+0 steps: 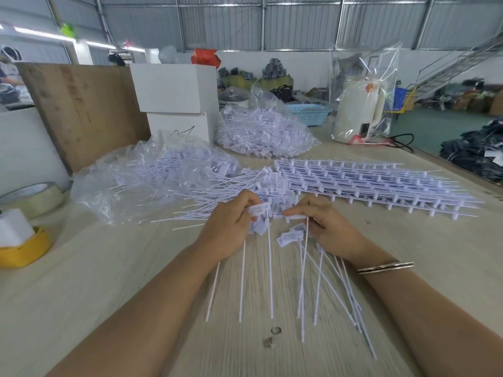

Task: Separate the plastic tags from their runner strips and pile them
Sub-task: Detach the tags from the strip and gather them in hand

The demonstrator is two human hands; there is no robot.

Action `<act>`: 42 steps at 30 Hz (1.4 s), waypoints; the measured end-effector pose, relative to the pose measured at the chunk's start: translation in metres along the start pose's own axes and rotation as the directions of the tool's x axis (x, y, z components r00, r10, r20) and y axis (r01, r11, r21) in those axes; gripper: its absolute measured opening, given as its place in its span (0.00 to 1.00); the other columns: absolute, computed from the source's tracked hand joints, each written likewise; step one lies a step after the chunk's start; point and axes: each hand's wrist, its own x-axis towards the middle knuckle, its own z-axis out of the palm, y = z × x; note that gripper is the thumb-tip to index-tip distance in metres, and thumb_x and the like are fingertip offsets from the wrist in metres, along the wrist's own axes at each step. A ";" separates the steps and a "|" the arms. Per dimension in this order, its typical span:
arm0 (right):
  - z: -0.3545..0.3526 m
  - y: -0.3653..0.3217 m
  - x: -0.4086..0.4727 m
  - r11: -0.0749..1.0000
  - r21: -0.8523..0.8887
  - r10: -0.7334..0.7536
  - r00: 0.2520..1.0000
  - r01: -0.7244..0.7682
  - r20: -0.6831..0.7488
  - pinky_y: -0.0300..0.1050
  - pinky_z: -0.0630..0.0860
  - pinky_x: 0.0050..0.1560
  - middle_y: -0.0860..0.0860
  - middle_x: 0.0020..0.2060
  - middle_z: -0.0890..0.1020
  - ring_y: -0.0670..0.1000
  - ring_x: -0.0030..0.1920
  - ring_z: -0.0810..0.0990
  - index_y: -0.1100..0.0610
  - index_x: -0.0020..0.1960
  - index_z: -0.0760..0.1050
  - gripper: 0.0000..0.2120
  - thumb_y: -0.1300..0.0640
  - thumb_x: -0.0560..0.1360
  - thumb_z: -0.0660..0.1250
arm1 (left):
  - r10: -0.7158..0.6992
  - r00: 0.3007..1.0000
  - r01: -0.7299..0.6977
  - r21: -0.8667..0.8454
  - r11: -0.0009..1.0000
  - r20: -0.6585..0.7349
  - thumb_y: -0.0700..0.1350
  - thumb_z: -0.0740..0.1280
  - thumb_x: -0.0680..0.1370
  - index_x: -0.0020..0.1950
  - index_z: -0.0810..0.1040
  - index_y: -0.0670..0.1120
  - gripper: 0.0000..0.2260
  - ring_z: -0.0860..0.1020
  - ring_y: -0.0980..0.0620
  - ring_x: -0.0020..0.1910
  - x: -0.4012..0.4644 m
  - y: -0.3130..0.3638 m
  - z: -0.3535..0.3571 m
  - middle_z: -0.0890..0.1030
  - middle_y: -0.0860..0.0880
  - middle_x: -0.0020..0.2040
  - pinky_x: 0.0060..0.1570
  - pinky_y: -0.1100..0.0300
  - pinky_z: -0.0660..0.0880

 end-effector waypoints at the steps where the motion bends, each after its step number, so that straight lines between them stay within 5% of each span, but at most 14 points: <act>1: 0.000 0.002 0.000 1.000 -0.002 -0.017 1.000 0.017 0.015 0.52 0.71 0.48 0.58 0.45 0.77 0.59 0.48 0.74 0.60 0.54 0.81 0.29 0.83 0.64 0.55 | -0.010 1.000 0.010 -0.002 1.000 0.005 0.34 0.55 0.78 0.53 0.72 0.48 0.12 0.77 0.54 0.42 0.000 0.000 0.000 0.78 0.53 0.41 0.45 0.51 0.75; 5: 0.000 0.000 0.000 0.996 -0.035 -0.089 0.994 0.087 -0.057 0.59 0.73 0.47 0.58 0.44 0.81 0.60 0.46 0.78 0.61 0.44 0.84 0.29 0.81 0.57 0.53 | -0.019 0.998 0.019 0.015 1.000 0.052 0.32 0.56 0.76 0.64 0.68 0.49 0.20 0.74 0.55 0.47 0.002 -0.001 0.002 0.73 0.60 0.47 0.47 0.57 0.70; 9: -0.006 -0.010 0.002 0.992 -0.081 -0.111 0.962 0.094 -0.248 0.51 0.73 0.50 0.56 0.48 0.80 0.57 0.50 0.78 0.59 0.52 0.81 0.25 0.75 0.64 0.56 | 0.060 0.996 -0.062 0.025 0.998 0.072 0.34 0.57 0.76 0.68 0.66 0.48 0.21 0.72 0.59 0.41 -0.001 0.005 0.008 0.71 0.61 0.49 0.42 0.62 0.67; 13: 0.002 -0.026 0.001 0.933 -0.305 -0.220 0.973 0.189 -0.069 0.53 0.70 0.53 0.49 0.54 0.79 0.52 0.53 0.78 0.52 0.60 0.77 0.21 0.63 0.67 0.69 | 0.109 0.991 -0.105 -0.044 0.993 0.080 0.34 0.60 0.77 0.67 0.67 0.47 0.19 0.73 0.58 0.51 -0.005 0.016 0.013 0.73 0.55 0.55 0.51 0.67 0.68; 20: -0.003 -0.025 0.001 0.890 -0.389 -0.345 0.907 0.236 -0.240 0.49 0.73 0.39 0.49 0.39 0.83 0.52 0.38 0.82 0.54 0.49 0.83 0.09 0.59 0.70 0.70 | -0.002 0.997 0.011 -0.112 0.994 0.078 0.43 0.58 0.81 0.54 0.76 0.46 0.08 0.75 0.58 0.44 -0.004 0.018 0.009 0.77 0.55 0.45 0.47 0.60 0.70; 23: -0.001 -0.022 0.002 0.894 -0.368 -0.365 0.891 0.254 -0.271 0.51 0.75 0.37 0.52 0.39 0.83 0.53 0.39 0.82 0.56 0.50 0.83 0.09 0.58 0.70 0.71 | -0.019 0.987 0.032 -0.079 0.996 0.160 0.46 0.59 0.81 0.45 0.77 0.41 0.12 0.75 0.50 0.41 -0.005 0.015 0.007 0.77 0.44 0.41 0.44 0.57 0.69; 31: 0.001 -0.018 0.003 0.965 -0.140 -0.248 0.941 0.220 -0.229 0.52 0.76 0.40 0.55 0.38 0.82 0.56 0.39 0.80 0.62 0.49 0.83 0.12 0.55 0.73 0.67 | 0.091 0.992 -0.090 -0.016 0.996 0.092 0.44 0.65 0.79 0.41 0.75 0.44 0.07 0.69 0.57 0.34 -0.004 0.017 0.005 0.74 0.50 0.35 0.36 0.63 0.63; 38: 0.002 -0.014 0.002 0.992 -0.016 -0.125 0.970 0.124 -0.210 0.36 0.70 0.41 0.39 0.37 0.78 0.37 0.39 0.76 0.58 0.47 0.83 0.08 0.57 0.75 0.66 | 0.138 0.984 -0.142 0.032 0.989 0.110 0.47 0.64 0.79 0.44 0.77 0.43 0.09 0.74 0.47 0.35 -0.002 0.018 0.005 0.78 0.45 0.36 0.38 0.47 0.70; 42: 0.003 -0.014 0.002 0.997 -0.007 -0.075 0.976 0.075 -0.206 0.50 0.77 0.41 0.47 0.44 0.85 0.47 0.42 0.82 0.54 0.52 0.83 0.12 0.51 0.76 0.63 | 0.090 0.989 -0.092 0.008 0.996 0.116 0.48 0.62 0.80 0.43 0.75 0.44 0.10 0.75 0.46 0.34 -0.003 0.020 0.007 0.78 0.43 0.36 0.36 0.49 0.69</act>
